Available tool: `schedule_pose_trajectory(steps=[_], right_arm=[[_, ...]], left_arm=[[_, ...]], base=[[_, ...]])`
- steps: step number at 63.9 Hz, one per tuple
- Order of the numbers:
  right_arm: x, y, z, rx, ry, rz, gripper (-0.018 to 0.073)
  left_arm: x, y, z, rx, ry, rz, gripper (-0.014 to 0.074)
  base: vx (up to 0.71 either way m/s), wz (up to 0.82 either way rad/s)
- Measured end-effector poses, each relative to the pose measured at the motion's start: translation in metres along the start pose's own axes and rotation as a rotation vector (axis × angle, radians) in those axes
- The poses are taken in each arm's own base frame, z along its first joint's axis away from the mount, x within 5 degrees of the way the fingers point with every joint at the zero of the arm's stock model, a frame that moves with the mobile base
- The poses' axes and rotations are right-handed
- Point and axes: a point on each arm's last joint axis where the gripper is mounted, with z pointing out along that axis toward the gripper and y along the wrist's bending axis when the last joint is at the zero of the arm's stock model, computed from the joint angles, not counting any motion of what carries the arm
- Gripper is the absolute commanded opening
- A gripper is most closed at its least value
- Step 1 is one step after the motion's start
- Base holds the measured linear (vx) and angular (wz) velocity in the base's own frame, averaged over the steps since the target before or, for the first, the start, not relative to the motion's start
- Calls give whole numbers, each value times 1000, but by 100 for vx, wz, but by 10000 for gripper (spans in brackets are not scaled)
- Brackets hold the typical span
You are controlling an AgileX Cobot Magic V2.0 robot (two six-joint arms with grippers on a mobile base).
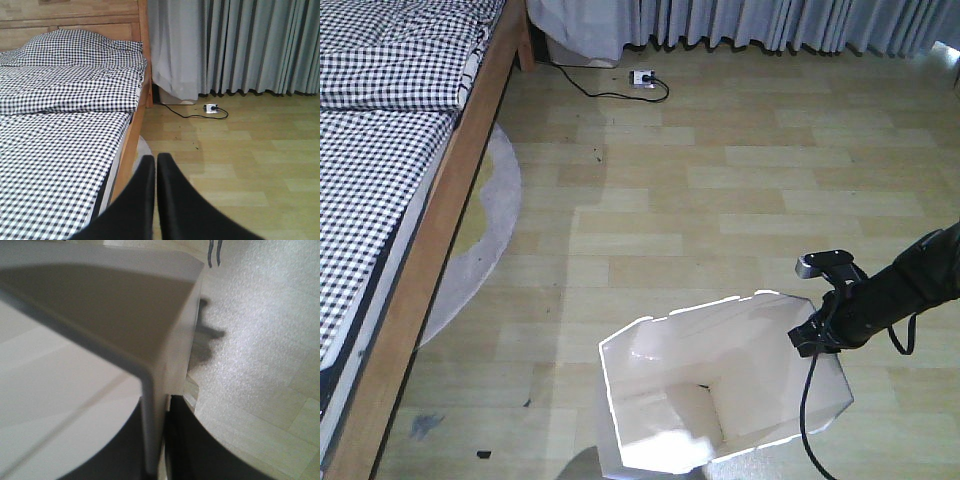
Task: Move trash bin to bedside with robot
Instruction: 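Drive toward the bed foot and curtains, dragging the bin along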
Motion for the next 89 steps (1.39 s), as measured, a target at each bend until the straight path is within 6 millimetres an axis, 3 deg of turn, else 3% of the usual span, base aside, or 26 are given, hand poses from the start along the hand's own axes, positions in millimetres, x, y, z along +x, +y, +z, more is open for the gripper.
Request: schedule_pose_trajectory(steps=[89], right_arm=[[0, 0, 0, 1, 0, 0, -5]], left_arm=[[0, 0, 0, 0, 0, 0, -6]], base=[[22, -5]])
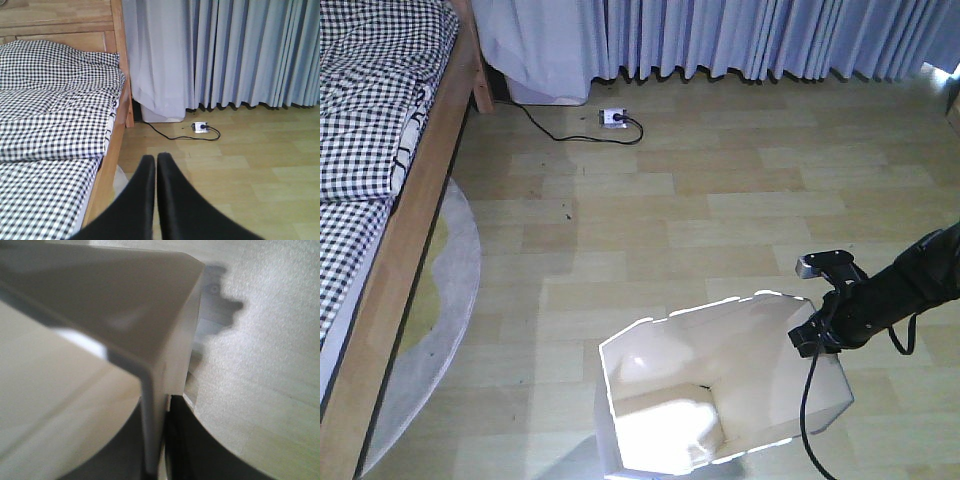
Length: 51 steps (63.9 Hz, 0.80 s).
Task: Move trash bin to bedside with robot
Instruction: 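Drive toward the bed foot and curtains, dragging the bin along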
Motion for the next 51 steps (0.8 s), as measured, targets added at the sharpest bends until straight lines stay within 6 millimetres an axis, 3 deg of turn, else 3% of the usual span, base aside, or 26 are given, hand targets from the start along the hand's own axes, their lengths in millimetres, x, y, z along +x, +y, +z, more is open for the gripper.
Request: schedule_pose_trajectory(steps=[51], right_arm=[[0, 0, 0, 0, 0, 0, -5]], left_arm=[[0, 0, 0, 0, 0, 0, -6]], base=[[21, 1]])
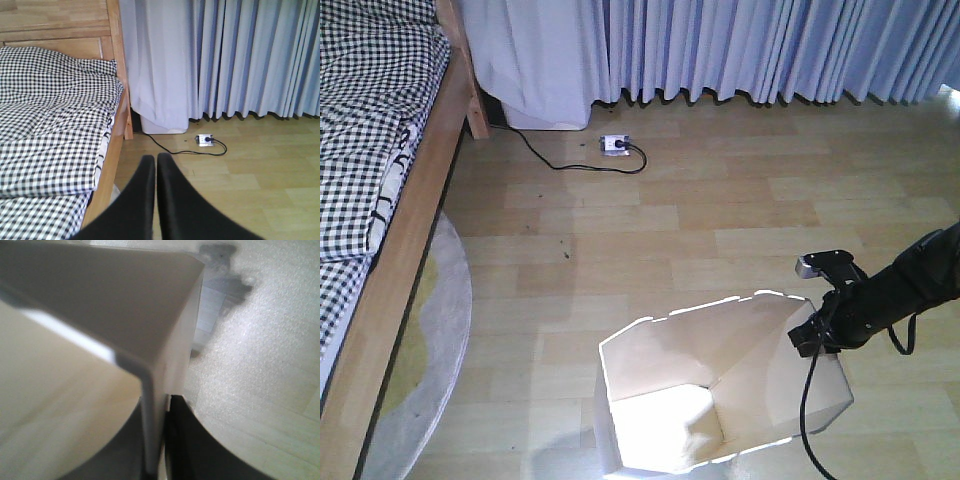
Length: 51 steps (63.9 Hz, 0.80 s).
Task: Move trash bin to bedside with robot
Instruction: 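Drive toward the bed foot and curtains, dragging the bin along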
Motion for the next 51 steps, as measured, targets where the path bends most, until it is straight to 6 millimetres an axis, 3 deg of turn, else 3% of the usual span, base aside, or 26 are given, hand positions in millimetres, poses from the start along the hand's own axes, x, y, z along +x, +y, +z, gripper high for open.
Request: schedule_pose_trajectory(steps=[51], right_arm=[[0, 0, 0, 0, 0, 0, -5]], left_arm=[[0, 0, 0, 0, 0, 0, -6]], base=[[18, -5]])
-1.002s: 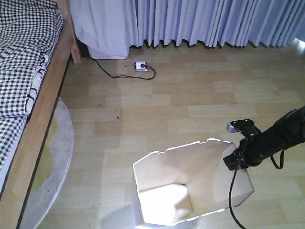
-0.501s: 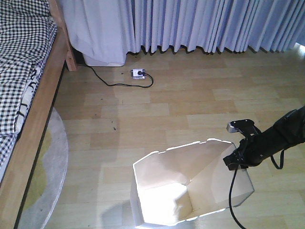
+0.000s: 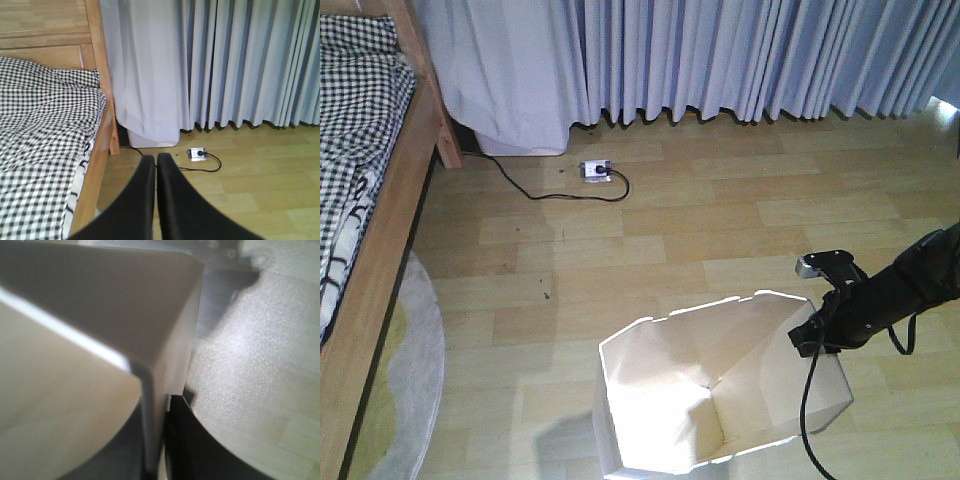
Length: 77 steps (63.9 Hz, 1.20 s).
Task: Move trash bin to bedside with robot
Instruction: 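Drive toward the bed foot and curtains, dragging the bin along, then drive closer to the bedside by the curtains with the bin held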
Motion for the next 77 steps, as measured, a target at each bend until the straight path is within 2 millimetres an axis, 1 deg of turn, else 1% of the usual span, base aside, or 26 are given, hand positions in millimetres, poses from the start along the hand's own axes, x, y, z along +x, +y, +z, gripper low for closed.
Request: schedule_pose_trajectory(steps=[38, 77], right_arm=[[0, 0, 0, 0, 0, 0, -5], [0, 0, 0, 0, 0, 0, -5]], left_arm=[[0, 0, 0, 0, 0, 0, -6], [0, 0, 0, 0, 0, 0, -6]], base=[[19, -3], [17, 16]])
